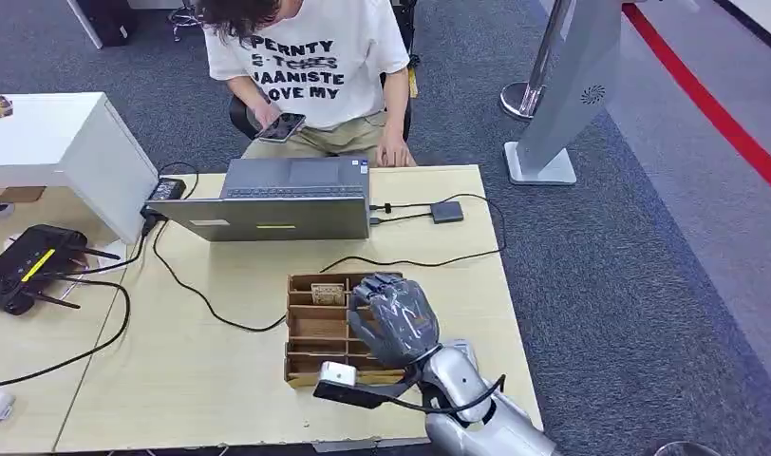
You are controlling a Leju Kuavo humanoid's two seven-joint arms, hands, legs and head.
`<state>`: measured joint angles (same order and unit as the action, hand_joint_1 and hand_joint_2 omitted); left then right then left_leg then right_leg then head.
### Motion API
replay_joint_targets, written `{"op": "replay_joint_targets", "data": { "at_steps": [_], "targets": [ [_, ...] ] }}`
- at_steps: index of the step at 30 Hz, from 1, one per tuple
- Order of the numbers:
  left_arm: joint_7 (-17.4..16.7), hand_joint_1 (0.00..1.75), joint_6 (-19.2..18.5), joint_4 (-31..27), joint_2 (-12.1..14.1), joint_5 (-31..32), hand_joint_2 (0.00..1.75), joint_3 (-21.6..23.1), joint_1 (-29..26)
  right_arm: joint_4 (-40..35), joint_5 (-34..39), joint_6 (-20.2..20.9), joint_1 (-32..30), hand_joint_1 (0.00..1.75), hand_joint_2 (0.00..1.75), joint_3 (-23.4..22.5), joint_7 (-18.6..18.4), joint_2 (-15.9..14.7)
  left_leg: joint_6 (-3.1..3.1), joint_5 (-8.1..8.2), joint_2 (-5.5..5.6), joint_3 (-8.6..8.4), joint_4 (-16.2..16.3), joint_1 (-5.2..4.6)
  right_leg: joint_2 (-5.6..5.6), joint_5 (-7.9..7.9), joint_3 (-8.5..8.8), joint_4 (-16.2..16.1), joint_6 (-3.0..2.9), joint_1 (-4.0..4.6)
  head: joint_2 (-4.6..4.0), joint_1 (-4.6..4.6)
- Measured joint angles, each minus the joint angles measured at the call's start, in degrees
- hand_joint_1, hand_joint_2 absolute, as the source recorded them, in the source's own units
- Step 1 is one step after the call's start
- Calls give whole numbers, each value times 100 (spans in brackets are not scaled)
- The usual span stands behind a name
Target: Pass the card to the sensor for recognition and then transmit it.
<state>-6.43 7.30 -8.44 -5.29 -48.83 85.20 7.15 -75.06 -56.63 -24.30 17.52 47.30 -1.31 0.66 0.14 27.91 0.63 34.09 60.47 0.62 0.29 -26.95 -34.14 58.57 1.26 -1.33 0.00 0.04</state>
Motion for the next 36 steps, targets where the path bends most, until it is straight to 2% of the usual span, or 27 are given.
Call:
{"op": "replay_joint_targets", "data": {
  "at_steps": [1, 2, 3, 9, 12, 15, 16, 18, 21, 22, 23, 24, 26, 28, 30, 31, 33, 36],
  "targets": [
    [0, 0, 0, 0, 0, -11, 0, 0, 0, 4, -24, 0, -8, 87, 175, -28, -4, -2, 0, 0, 0, 0, 0, 0, 0, 0, 0, 0, 0, 0, 0, 2],
    [0, 0, 0, 0, 0, -24, 0, 0, 0, 4, -41, 0, -21, 87, 175, -63, -11, -7, 0, 0, 0, 0, 0, 0, 0, 0, 0, 0, 0, 0, 0, 0],
    [0, 0, 0, 0, 0, -42, 0, 0, 0, 2, -52, -4, -33, 75, 175, -87, -13, -13, 0, 0, 0, 0, 0, 0, 0, 0, 0, 0, 0, 0, 0, 2],
    [0, 0, 42, 0, 2, -140, 0, 0, -3, -188, -168, -125, -180, 91, 175, -275, -52, -120, 0, 0, 0, 0, 0, 0, 0, 0, 0, 0, 0, 0, 0, 2],
    [0, 0, 59, 0, 4, -179, 0, 0, -4, -446, -199, -188, -275, 91, 175, -376, -68, -192, 0, 0, 0, 0, 0, -1, 1, 0, 0, -1, 0, 0, 0, 2],
    [0, 0, 74, 0, 7, -212, 0, 0, -4, -689, -203, -188, -366, 98, 175, -446, -68, -273, 0, 0, 0, 0, 0, -1, -1, 0, 0, -1, 0, 0, 0, 0],
    [0, 0, 74, 0, 7, -230, 0, 0, -5, -792, -201, -186, -401, 105, 175, -477, -68, -302, 0, 0, 1, 0, 0, -1, -1, 0, 0, -1, 0, 0, 0, 4],
    [2, 0, 79, 0, 7, -251, 0, 0, -8, -963, -175, -173, -459, 105, 175, -509, -66, -350, 0, 0, 0, 0, 0, -1, 2, 0, 0, -1, 0, 0, 0, 0],
    [26, 0, 101, 0, 7, -275, 0, 0, -7, -1148, -131, -118, -532, 82, 175, -516, -35, -415, 0, 0, 0, 0, 0, 0, 2, 0, 0, -1, 0, 0, 0, 0],
    [35, 0, 103, 0, 7, -284, 0, 0, -8, -1234, -90, -32, -551, 84, 175, -514, -28, -439, 0, 0, 0, 0, 0, 0, 2, 0, 0, -1, 0, 0, 0, 2],
    [35, 0, 103, 0, 7, -295, 0, 0, -8, -1268, -72, 23, -559, 75, 175, -514, -26, -457, 0, 0, 0, 0, 0, 0, 2, 0, 0, -1, 0, 0, 0, 0],
    [35, 0, 105, 0, 7, -295, 0, 0, -8, -1300, -44, 102, -562, 73, 175, -509, -26, -470, 0, 0, 0, 0, 0, 0, 2, 0, 0, -1, 0, 0, 0, 2],
    [35, 0, 105, 0, 7, -293, 0, 0, -7, -1333, -20, 287, -554, 72, 175, -481, -43, -492, 0, 0, 0, 0, 0, 0, 2, 0, 1, 0, 0, 0, 0, 0],
    [35, 0, 111, 0, 7, -289, 0, 0, -7, -1340, 20, 447, -541, 84, 175, -437, -76, -511, 0, 0, 0, 1, 0, 0, 1, 0, 1, 0, 0, 0, 0, 0],
    [35, 0, 114, 0, 7, -275, 0, 0, -7, -1333, 29, 577, -494, 84, 175, -384, -111, -525, 0, 0, 0, 1, 0, 0, 1, 0, 1, 0, 0, 0, 0, 0],
    [35, 0, 116, 0, 7, -271, 0, 0, -7, -1322, 48, 633, -463, 75, 175, -352, -120, -531, 0, 0, 0, 1, 0, 0, 1, 0, 1, 0, 0, 0, 0, 2],
    [35, 0, 116, 0, 7, -267, 0, 0, -6, -1287, 81, 713, -404, 70, 175, -304, -160, -533, 0, 0, 0, 1, 0, 0, 1, 0, 1, 0, 0, 0, 0, 2],
    [37, 0, 114, 0, 7, -260, 0, 0, -7, -1226, 133, 807, -307, 79, 175, -225, -212, -540, 0, 0, 0, 1, 0, 0, 1, 0, 1, 0, 0, 0, 0, 2]
  ]
}}
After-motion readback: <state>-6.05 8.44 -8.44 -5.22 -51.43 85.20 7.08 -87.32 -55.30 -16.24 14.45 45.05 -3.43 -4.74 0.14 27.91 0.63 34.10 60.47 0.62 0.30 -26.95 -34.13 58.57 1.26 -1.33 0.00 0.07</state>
